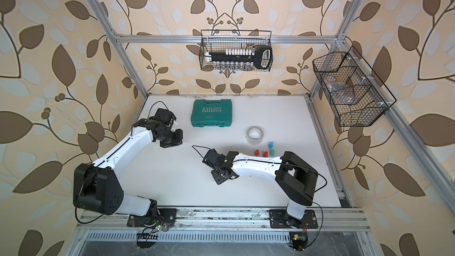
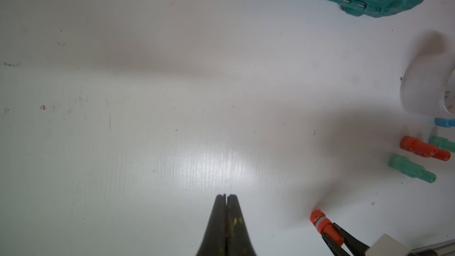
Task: Close the stamp cap
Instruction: Close the cover of the stamp.
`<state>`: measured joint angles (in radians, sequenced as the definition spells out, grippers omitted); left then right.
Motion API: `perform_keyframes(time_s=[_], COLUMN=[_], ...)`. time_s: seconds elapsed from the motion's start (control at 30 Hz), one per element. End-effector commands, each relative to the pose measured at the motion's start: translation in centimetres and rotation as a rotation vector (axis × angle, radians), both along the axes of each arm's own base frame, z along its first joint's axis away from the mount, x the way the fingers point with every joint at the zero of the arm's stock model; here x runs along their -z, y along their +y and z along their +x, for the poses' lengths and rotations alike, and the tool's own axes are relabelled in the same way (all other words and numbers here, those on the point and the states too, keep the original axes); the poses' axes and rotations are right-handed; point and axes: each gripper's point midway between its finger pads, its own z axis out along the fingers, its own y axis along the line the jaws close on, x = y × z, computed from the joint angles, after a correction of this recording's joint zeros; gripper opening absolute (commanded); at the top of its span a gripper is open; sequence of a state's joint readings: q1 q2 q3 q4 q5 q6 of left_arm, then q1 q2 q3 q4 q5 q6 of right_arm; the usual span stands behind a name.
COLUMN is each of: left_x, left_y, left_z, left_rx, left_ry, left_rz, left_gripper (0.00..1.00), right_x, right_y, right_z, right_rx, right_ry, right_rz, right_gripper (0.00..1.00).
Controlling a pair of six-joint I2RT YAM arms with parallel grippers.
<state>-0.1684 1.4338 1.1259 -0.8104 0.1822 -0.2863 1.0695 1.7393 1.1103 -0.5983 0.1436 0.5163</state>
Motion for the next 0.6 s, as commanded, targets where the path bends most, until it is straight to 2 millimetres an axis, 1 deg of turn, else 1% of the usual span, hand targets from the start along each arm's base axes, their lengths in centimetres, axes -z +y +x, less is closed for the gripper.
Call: perform_keyframes(time_s=[0.0,0.23,0.33,0.57], left_x=[-0.52,-0.39,-0.4,-0.42], left_y=[-0.07,-0.06,-0.06,-0.06], left_z=[0.11,0.09,0.1,0.06], left_rx=[0.022,0.021,0.021,0.023], left_ry=[-0.011,-0.007,-0.007,-0.006], left_rz=[-0.004,-0.003,-0.003,-0.002], left_gripper=[0.05,0.05,0.04,0.04], right_x=[0.25,0.21,0.2,0.29], right_y=[-0.61,-0.6,-0.89,-1.19], right_z=[-0.37,-0.57,-0.72,-0.5], right_rx=[0.013,0.013,0.02,0.036], right_ry=[-0.01,-0.02,-0.024,-0.036], right_rz=[-0.023,-0.03,-0.031,-0.034], right_gripper=[0.0,0.0,0.0,0.0])
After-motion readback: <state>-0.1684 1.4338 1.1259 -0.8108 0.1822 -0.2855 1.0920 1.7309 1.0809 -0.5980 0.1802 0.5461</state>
